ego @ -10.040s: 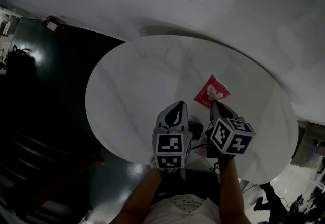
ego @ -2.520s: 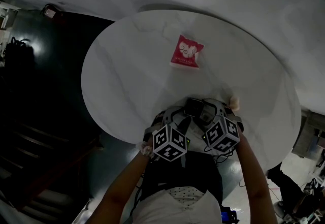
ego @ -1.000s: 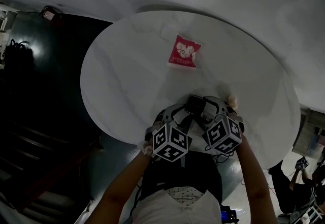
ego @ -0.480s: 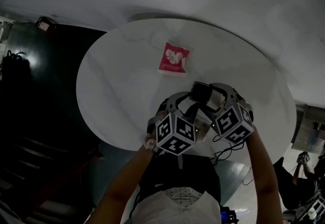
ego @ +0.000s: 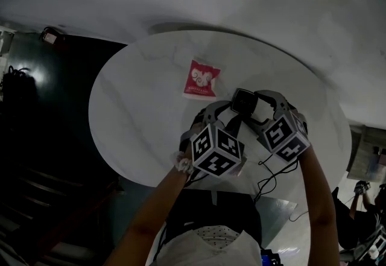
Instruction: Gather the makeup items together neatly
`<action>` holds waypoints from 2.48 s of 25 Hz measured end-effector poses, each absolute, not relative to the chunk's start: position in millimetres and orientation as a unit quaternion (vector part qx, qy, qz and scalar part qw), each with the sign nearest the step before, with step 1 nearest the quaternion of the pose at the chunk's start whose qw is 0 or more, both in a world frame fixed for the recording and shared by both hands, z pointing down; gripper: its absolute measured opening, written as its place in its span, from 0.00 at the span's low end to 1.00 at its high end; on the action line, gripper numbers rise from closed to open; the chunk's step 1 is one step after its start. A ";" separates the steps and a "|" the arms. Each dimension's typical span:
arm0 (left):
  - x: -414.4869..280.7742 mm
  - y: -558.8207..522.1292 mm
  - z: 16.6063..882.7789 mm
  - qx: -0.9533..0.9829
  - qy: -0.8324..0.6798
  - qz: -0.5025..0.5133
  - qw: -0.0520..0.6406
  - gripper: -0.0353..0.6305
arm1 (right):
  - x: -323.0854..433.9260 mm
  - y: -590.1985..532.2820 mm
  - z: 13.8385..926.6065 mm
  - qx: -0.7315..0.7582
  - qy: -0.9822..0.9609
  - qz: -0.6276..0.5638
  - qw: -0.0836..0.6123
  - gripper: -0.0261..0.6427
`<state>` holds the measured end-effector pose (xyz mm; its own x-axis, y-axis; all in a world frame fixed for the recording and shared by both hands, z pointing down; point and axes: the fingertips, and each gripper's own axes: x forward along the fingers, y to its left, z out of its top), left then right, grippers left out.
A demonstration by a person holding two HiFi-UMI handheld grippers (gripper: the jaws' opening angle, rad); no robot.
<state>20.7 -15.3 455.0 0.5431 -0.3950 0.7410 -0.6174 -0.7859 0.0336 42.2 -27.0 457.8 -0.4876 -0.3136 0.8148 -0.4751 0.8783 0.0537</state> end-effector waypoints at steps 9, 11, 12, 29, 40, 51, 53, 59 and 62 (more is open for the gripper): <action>29.6 -39.6 468.9 0.855 -0.302 0.390 0.160 0.34 | 50.2 -52.5 470.7 0.211 -0.857 0.080 0.464 0.50; 30.5 -43.3 472.7 0.852 -0.303 0.393 0.164 0.34 | 51.2 -56.8 474.8 0.208 -0.856 0.080 0.466 0.50; 30.7 -45.0 474.5 0.851 -0.304 0.395 0.167 0.34 | 51.4 -58.7 476.7 0.206 -0.856 0.079 0.467 0.50; 27.6 -50.0 505.7 0.825 -0.302 0.436 0.196 0.34 | 48.1 -64.0 509.9 0.176 -0.853 0.108 0.479 0.50; 23.4 -43.7 523.8 0.810 -0.293 0.461 0.215 0.34 | 44.0 -59.0 525.3 0.168 -0.850 0.109 0.487 0.50; 22.3 -44.0 524.3 0.808 -0.298 0.461 0.214 0.34 | 44.1 -58.5 525.1 0.165 -0.854 0.099 0.484 0.51; 22.1 -44.7 524.8 0.807 -0.302 0.458 0.219 0.34 | 44.7 -59.6 526.0 0.165 -0.856 0.098 0.480 0.52; 21.5 -46.5 525.3 0.806 -0.311 0.457 0.214 0.34 | 45.9 -60.8 525.0 0.170 -0.853 0.102 0.482 0.54; 21.8 -44.5 525.6 0.805 -0.313 0.456 0.214 0.34 | 45.5 -60.0 523.6 0.171 -0.852 0.095 0.485 0.55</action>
<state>21.8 -44.5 525.6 0.3888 -0.3089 0.8680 -0.6993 -0.7124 0.0597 45.5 -60.0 523.6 -0.4711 -0.1993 0.8592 -0.3843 0.9232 0.0034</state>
